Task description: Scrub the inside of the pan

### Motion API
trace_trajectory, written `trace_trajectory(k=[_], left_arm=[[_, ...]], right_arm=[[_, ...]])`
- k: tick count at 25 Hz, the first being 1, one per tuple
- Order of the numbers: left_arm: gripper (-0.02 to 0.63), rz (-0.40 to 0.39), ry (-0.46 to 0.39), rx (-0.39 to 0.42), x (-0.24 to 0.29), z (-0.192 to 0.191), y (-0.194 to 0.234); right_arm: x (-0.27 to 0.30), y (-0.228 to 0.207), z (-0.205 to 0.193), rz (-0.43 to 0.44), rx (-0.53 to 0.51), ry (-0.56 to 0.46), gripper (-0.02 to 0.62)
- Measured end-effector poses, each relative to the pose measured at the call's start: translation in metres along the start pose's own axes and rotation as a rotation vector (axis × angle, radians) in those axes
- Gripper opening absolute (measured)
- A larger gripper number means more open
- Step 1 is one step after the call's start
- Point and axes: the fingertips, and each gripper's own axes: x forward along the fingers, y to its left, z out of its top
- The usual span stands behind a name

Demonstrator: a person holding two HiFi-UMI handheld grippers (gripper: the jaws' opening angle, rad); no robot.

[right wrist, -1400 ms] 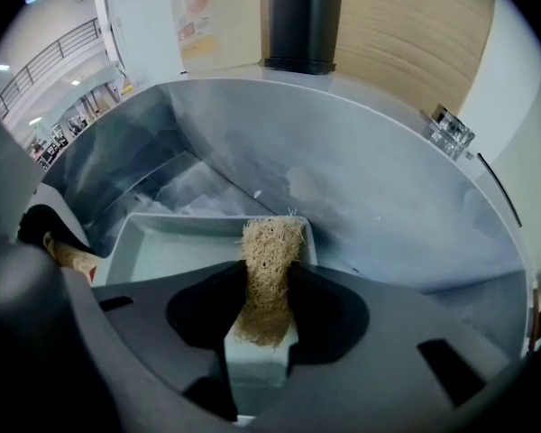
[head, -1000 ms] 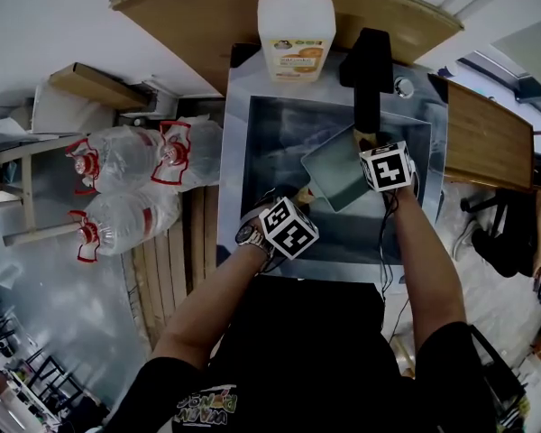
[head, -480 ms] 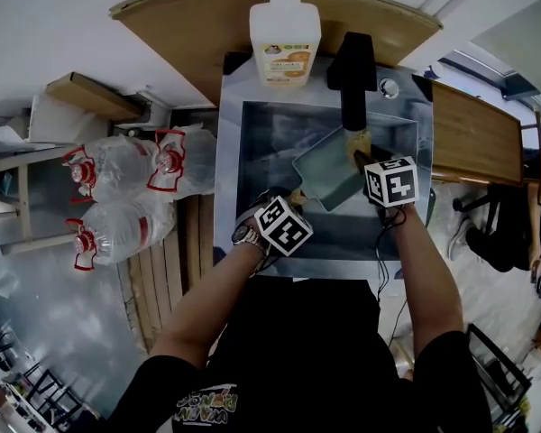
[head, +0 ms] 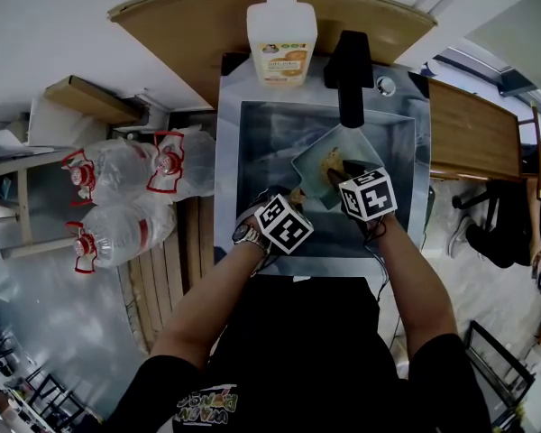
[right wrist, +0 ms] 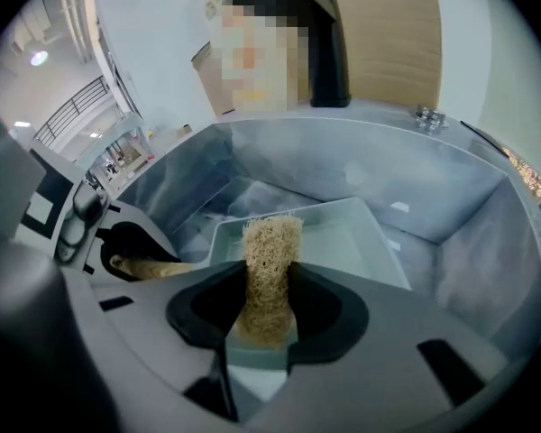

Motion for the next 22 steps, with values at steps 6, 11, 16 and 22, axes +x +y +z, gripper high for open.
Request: trace_trajectory(k=[6,11,16,22], left_arm=[[0.163,0.000,-0.001,0.001,0.000,0.001,0.000],[0.163,-0.001,0.000,0.001,0.000,0.001,0.000],[0.163,-0.001,0.002,0.000,0.000,0.000,0.000],[0.163,0.000,0.002,0.000,0.000,-0.001,0.000]], right_arm=[[0.019,0.021,-0.004,0.034,-0.051,0.046,0.147],[0.033,0.035,-0.015,0.052,-0.095,0.090,0.147],[0.040,0.033,-0.017,0.027,-0.137,0.098,0.146],[0.042,0.028,-0.017,-0.006,-0.166,0.124,0.147]])
